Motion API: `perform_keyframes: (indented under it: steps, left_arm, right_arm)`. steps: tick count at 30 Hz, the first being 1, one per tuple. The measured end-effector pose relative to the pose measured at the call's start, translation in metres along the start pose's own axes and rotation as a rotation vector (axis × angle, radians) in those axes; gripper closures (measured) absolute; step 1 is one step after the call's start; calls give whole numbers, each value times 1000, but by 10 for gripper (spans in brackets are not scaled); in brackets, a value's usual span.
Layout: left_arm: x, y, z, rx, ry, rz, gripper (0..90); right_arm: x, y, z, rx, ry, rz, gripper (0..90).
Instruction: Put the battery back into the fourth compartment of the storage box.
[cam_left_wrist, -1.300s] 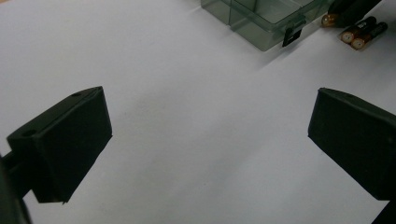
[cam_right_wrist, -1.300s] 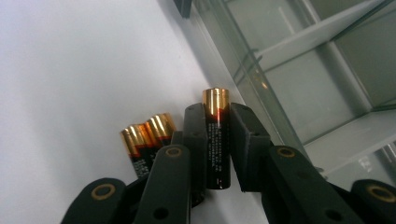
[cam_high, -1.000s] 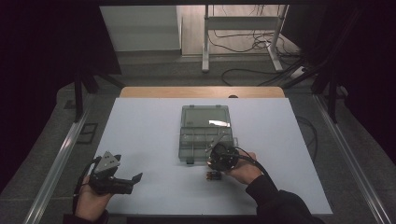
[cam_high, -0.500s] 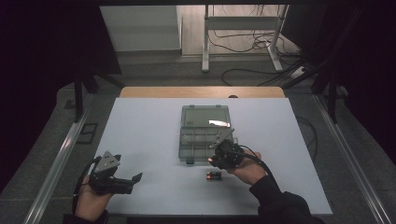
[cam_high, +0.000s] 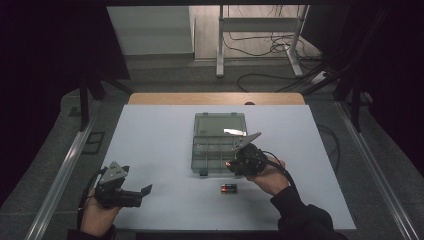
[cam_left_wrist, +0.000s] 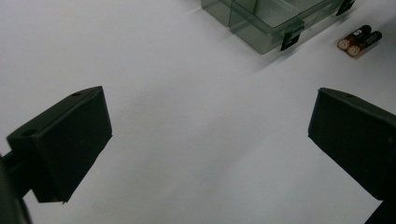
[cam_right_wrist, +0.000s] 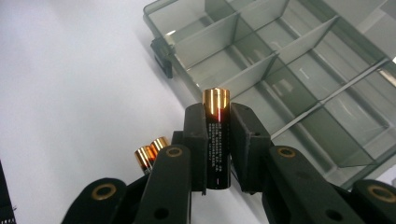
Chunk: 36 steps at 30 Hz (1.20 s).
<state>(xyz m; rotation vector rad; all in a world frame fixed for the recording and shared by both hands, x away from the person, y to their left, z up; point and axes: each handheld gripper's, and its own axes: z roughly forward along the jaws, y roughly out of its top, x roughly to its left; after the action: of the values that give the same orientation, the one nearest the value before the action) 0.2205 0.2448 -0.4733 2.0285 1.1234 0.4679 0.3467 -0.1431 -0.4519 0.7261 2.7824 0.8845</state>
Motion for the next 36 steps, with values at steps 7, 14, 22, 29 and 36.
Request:
perform_keyframes:
  steps: [7, 14, 22, 29, 36]
  left_arm:
    - [0, 0, 0, 2, -1, -3, 0]
    - [0, 0, 0, 4, -8, -15, 0]
    - [1, 0, 0, -1, -4, -18, 0]
    - [-1, 0, 1, -5, 8, 21, 7]
    - [0, -1, 0, -11, 15, 30, 13]
  right_arm:
    - [-7, 0, -4, -23, -21, 16, 763]
    - [-16, 1, -8, -43, -39, 49, 763]
    - [-30, 0, -11, -74, -45, 98, 763]
    - [-42, 1, -12, -89, -76, 130, 763]
    - [-56, 0, -11, -104, -103, 171, 763]
